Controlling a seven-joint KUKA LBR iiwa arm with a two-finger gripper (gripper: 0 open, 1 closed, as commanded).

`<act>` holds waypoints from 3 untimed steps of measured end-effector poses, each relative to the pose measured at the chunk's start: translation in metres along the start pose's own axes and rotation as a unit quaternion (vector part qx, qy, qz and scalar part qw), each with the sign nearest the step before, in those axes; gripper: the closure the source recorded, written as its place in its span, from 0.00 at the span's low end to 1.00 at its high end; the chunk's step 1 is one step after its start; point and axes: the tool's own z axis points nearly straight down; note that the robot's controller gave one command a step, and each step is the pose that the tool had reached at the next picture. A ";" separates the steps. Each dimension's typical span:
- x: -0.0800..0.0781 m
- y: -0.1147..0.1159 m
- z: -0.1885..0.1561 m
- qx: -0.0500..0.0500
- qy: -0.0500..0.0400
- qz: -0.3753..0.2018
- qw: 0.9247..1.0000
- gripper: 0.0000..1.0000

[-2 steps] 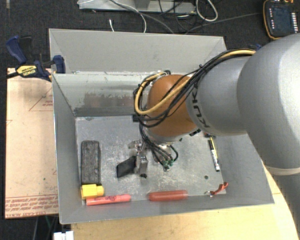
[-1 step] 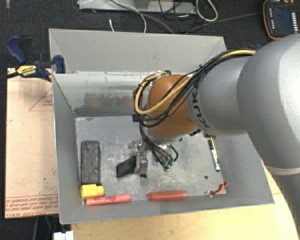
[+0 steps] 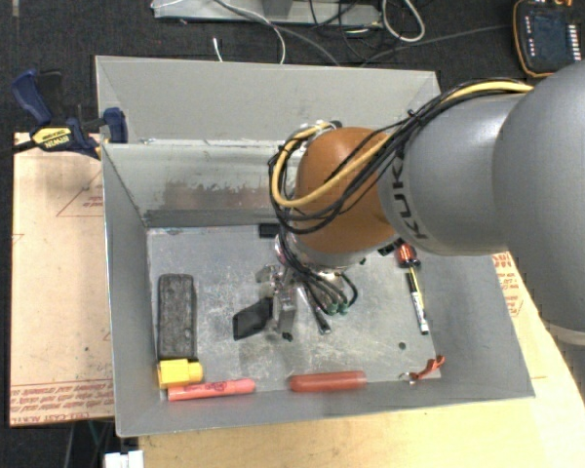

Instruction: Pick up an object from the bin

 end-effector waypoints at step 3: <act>-0.003 0.001 -0.062 0.000 -0.006 0.000 1.000 1.00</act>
Offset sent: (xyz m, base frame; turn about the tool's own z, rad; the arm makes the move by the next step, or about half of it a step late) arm 0.0023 0.0004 0.0472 0.0001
